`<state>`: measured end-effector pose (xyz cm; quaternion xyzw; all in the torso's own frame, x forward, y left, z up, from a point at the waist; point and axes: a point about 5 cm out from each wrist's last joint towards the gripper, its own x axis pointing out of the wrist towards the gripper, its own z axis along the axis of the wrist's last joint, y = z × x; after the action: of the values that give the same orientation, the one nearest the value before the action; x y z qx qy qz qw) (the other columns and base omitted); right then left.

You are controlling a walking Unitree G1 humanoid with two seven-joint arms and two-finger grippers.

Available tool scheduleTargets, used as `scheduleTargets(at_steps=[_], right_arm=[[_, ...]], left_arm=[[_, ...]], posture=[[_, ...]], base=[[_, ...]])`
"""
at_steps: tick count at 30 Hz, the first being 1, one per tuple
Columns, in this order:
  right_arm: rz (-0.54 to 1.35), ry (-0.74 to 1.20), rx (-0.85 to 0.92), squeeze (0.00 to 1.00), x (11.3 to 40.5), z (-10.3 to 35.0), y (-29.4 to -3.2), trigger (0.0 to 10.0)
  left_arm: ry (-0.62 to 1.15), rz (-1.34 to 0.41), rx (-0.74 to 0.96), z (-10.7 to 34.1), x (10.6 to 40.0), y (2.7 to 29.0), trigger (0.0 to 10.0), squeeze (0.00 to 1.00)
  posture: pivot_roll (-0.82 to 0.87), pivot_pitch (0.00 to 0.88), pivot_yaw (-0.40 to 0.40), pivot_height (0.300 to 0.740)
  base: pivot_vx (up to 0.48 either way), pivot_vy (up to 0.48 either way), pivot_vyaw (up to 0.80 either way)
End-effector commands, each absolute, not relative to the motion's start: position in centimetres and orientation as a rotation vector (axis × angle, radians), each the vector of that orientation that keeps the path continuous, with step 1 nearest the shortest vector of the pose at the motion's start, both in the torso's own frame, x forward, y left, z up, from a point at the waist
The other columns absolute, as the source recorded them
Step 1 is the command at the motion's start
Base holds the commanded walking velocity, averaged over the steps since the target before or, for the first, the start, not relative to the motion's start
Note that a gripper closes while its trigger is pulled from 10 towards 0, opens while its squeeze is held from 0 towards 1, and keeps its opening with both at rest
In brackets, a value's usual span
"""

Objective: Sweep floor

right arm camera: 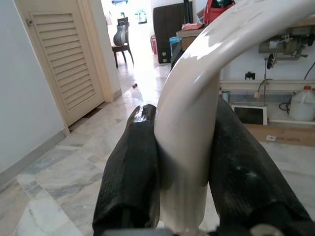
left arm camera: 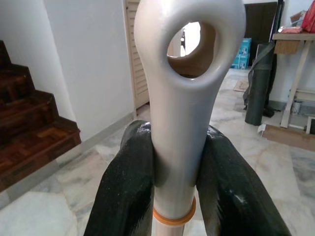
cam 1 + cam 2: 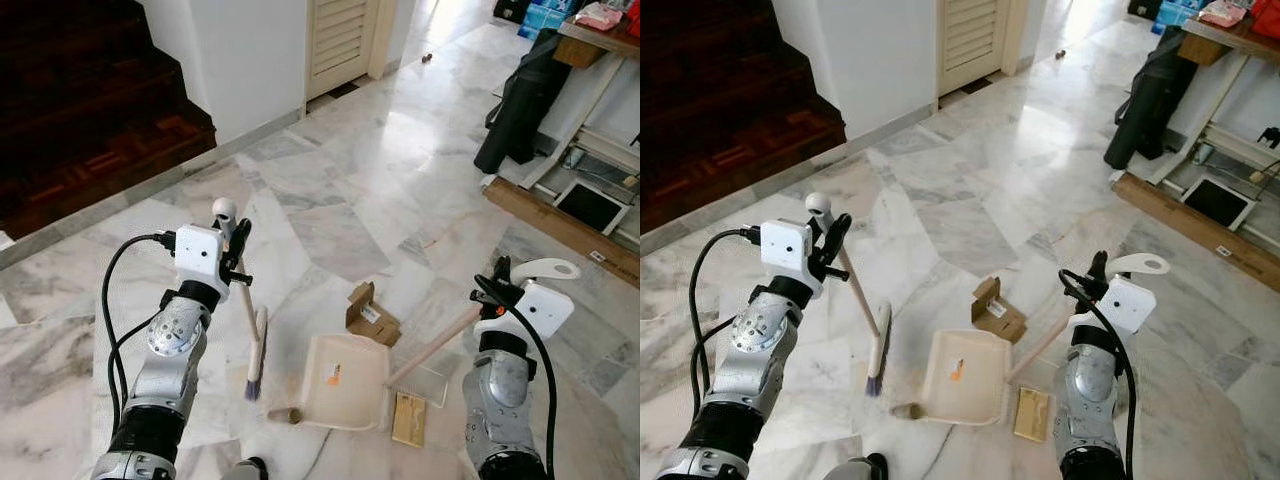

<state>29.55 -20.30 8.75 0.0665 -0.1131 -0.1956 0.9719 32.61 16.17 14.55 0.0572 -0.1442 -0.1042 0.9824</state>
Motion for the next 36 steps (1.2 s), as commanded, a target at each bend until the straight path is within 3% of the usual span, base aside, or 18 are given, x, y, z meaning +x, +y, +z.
scheduleTargets(at_steps=[1,20,36], right_arm=[[-0.404,-0.269,0.140,0.00,29.7,9.7,-20.6,10.0],[-0.347,-0.197,0.015,0.00,29.4,8.1,-20.2,10.0],[-0.356,-0.061,-0.035,0.00,27.7,4.4,-19.9,10.0]], left_arm=[[-0.312,-0.222,0.129,15.0,32.6,15.9,10.0,0.00],[-0.239,-0.258,0.183,14.3,32.5,17.0,10.0,0.00],[-0.222,-0.249,0.218,14.3,32.1,18.0,10.0,0.00]], posture=[[0.16,0.122,-0.082,0.740],[0.17,0.104,-0.081,0.740],[0.19,0.143,-0.078,0.740]], base=[[0.000,0.000,0.00],[0.000,0.000,0.00],[0.000,0.000,0.00]])
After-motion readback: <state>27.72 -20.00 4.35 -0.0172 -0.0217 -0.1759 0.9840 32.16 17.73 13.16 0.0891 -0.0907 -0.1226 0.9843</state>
